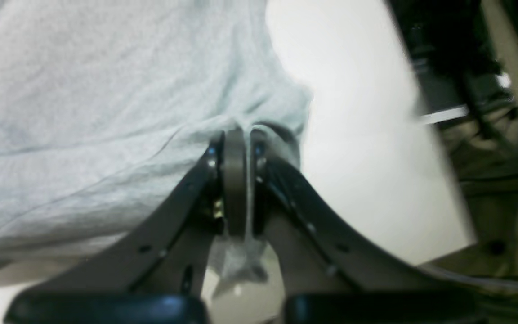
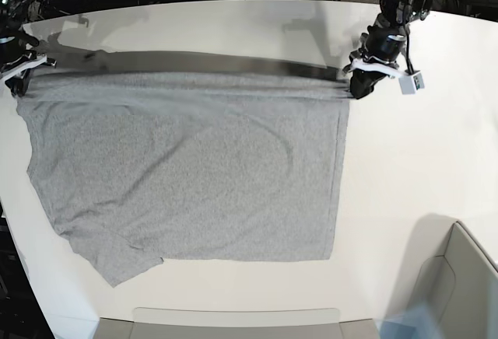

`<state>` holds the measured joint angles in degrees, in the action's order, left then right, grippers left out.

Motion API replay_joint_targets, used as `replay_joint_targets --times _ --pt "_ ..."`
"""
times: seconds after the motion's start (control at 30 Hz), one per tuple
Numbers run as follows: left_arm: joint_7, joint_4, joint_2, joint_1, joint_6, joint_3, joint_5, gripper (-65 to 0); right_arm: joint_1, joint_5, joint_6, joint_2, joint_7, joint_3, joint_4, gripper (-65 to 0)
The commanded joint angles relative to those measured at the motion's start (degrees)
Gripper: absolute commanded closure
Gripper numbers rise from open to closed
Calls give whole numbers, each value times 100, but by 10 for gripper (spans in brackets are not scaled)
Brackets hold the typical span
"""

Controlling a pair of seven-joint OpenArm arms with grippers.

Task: Fold the T-shirt properly
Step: 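Lift the shoulder edge with both grippers and fold it over toward the hem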

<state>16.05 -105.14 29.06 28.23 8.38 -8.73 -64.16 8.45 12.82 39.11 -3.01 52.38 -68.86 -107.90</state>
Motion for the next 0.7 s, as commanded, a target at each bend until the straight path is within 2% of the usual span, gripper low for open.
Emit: replay_joint_targets --times 0.0,0.2,0.37,0.6,0.67 --pt "-80 -84 52 -137 63 42 38 0 -128 -117 89 -99 -108 -37 -107 0" --pt "395 207 35 -884 432 16 38 0 -673 -935 89 -73 -117 534 25 0" --pt "518 708 35 -1377 432 16 29 0 -1122 -1357 89 -99 -126 737 596 0" --pt "579 1077 35 -1860 432 7 56 0 -1561 -1840 89 -346 -144 1132 1124 0" --pt "834 1253 35 -2115 432 7 56 0 -1719 -2007 89 -354 -416 1211 1300 0"
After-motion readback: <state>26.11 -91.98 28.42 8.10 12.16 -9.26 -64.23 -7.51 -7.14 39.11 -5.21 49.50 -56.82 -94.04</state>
